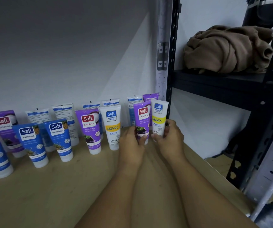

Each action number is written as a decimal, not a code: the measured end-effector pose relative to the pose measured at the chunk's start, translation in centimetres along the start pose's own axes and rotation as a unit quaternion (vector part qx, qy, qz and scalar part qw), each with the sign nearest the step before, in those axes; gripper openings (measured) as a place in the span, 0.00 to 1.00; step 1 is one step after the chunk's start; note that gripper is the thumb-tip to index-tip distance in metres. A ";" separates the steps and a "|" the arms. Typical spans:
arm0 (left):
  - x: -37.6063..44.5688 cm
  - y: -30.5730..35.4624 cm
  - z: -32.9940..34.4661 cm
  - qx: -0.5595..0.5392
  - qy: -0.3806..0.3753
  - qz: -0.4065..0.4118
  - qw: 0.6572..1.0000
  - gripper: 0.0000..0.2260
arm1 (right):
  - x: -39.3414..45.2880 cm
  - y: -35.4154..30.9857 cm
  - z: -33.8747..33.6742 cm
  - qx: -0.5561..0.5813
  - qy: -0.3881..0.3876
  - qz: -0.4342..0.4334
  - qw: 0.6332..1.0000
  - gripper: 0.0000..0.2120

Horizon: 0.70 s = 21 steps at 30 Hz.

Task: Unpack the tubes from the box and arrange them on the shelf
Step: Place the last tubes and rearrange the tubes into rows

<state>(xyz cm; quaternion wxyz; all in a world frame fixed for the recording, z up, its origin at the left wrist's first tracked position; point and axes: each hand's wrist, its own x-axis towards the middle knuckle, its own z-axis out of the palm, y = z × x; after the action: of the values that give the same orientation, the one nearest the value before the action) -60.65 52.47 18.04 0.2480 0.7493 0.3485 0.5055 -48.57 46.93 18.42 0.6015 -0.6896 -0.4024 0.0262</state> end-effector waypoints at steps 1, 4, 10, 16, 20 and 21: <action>0.0 0.0 0.0 -0.001 0.000 0.000 1.000 0.12 | 0.0 0.0 0.0 -0.001 0.001 -0.001 1.000 0.30; 0.0 -0.1 0.0 0.000 -0.006 0.003 1.000 0.12 | -0.1 -0.1 -0.1 0.004 -0.007 -0.007 1.000 0.27; -0.2 -0.1 0.1 0.006 -0.001 0.006 1.000 0.09 | -0.5 -0.7 -0.5 0.019 -0.025 -0.005 0.999 0.32; -0.1 -0.3 0.2 0.002 -0.006 0.011 1.000 0.11 | 0.0 -0.1 0.0 -0.015 0.001 -0.005 1.000 0.35; -0.2 -0.2 0.1 0.000 -0.009 0.012 1.000 0.12 | 0.1 0.2 0.2 -0.018 0.001 -0.003 1.000 0.32; -0.1 -0.2 0.1 0.002 -0.008 0.013 1.000 0.11 | 0.1 0.2 0.2 -0.019 0.001 -0.004 1.000 0.31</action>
<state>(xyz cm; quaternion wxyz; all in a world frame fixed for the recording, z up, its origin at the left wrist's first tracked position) -60.67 52.50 17.77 0.2424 0.7581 0.3381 0.5022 -48.50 47.17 18.19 0.5888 -0.6990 -0.4055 0.0155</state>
